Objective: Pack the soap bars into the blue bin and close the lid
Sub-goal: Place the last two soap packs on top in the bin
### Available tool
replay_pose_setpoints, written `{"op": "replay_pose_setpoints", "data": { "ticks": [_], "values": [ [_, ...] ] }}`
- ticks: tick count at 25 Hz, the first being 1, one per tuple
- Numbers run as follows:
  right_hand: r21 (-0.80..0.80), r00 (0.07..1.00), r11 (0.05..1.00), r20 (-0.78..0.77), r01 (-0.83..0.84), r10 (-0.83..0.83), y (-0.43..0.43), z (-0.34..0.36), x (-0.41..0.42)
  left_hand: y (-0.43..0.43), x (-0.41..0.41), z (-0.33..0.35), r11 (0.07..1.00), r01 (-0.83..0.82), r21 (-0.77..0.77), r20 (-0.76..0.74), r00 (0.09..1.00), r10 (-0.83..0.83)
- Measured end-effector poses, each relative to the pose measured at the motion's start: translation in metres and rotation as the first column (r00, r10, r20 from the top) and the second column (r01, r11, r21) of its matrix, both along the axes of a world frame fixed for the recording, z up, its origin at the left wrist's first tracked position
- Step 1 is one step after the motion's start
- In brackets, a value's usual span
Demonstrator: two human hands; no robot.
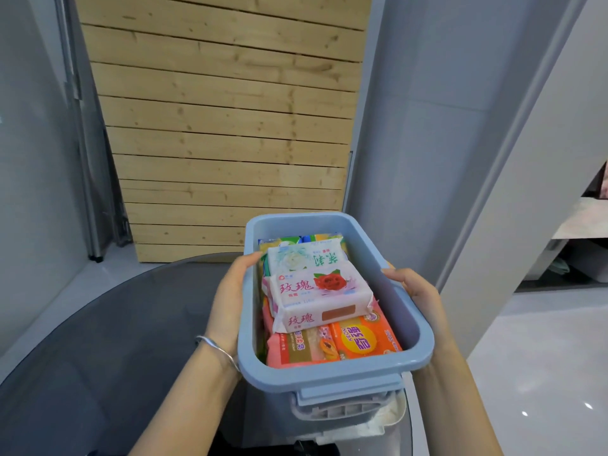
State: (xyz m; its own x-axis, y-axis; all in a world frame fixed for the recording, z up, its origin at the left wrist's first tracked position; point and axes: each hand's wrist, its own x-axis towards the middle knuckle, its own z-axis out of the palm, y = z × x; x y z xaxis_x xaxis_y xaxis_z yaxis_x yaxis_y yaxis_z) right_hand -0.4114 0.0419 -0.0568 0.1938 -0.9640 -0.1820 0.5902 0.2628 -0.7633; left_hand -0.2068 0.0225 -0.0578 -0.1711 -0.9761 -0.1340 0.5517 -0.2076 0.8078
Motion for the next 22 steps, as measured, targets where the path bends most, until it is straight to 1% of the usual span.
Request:
{"op": "replay_pose_setpoints", "data": {
  "ticks": [4, 8, 11, 13, 15, 16, 17, 18, 19, 20, 21, 22],
  "values": [
    [-0.028, 0.996, 0.996, 0.006, -0.086, 0.086, 0.006, 0.007, 0.047, 0.023, 0.050, 0.016, 0.996, -0.087, -0.009, 0.047, 0.995, 0.087],
    [0.036, 0.986, 0.987, -0.044, -0.157, 0.159, 0.014, -0.001, 0.104, 0.046, 0.106, 0.008, 0.986, -0.164, 0.025, 0.112, 0.981, 0.160],
    [0.146, 0.964, 0.953, 0.000, -0.264, 0.267, 0.027, -0.017, 0.139, 0.058, 0.141, -0.007, 0.978, -0.189, 0.092, 0.164, 0.971, 0.173],
    [0.151, 0.967, 0.955, 0.021, -0.255, 0.254, 0.030, -0.031, 0.153, 0.061, 0.158, -0.020, 0.972, -0.200, 0.121, 0.194, 0.965, 0.175],
    [0.130, 0.968, 0.960, 0.016, -0.250, 0.250, 0.032, -0.038, 0.161, 0.053, 0.167, -0.028, 0.960, -0.260, 0.105, 0.252, 0.941, 0.227],
    [0.131, 0.963, 0.955, 0.017, -0.268, 0.268, 0.031, -0.040, 0.163, 0.049, 0.171, -0.032, 0.961, -0.267, 0.073, 0.312, 0.921, 0.233],
    [0.140, 0.959, 0.949, 0.015, -0.282, 0.283, 0.031, -0.040, 0.163, 0.049, 0.175, -0.038, 0.973, -0.229, 0.016, 0.362, 0.909, 0.208],
    [0.159, 0.962, 0.951, -0.023, -0.267, 0.274, 0.031, -0.042, 0.162, 0.047, 0.180, -0.042, 0.981, -0.193, -0.025, 0.402, 0.897, 0.186],
    [0.169, 0.962, 0.954, -0.074, -0.249, 0.264, 0.030, -0.040, 0.159, 0.043, 0.182, -0.043, 0.980, -0.196, -0.044, 0.443, 0.875, 0.195],
    [0.166, 0.958, 0.958, -0.127, -0.233, 0.255, 0.029, -0.040, 0.154, 0.040, 0.183, -0.040, 0.969, -0.242, -0.059, 0.511, 0.826, 0.237],
    [0.149, 0.950, 0.968, -0.210, -0.203, 0.231, 0.027, -0.041, 0.149, 0.039, 0.182, -0.037, 0.950, -0.301, -0.087, 0.578, 0.761, 0.295],
    [0.098, 0.914, 0.984, -0.365, -0.150, 0.176, 0.023, -0.046, 0.140, 0.041, 0.184, -0.035, 0.934, -0.332, -0.133, 0.602, 0.721, 0.342]
  ]
}}
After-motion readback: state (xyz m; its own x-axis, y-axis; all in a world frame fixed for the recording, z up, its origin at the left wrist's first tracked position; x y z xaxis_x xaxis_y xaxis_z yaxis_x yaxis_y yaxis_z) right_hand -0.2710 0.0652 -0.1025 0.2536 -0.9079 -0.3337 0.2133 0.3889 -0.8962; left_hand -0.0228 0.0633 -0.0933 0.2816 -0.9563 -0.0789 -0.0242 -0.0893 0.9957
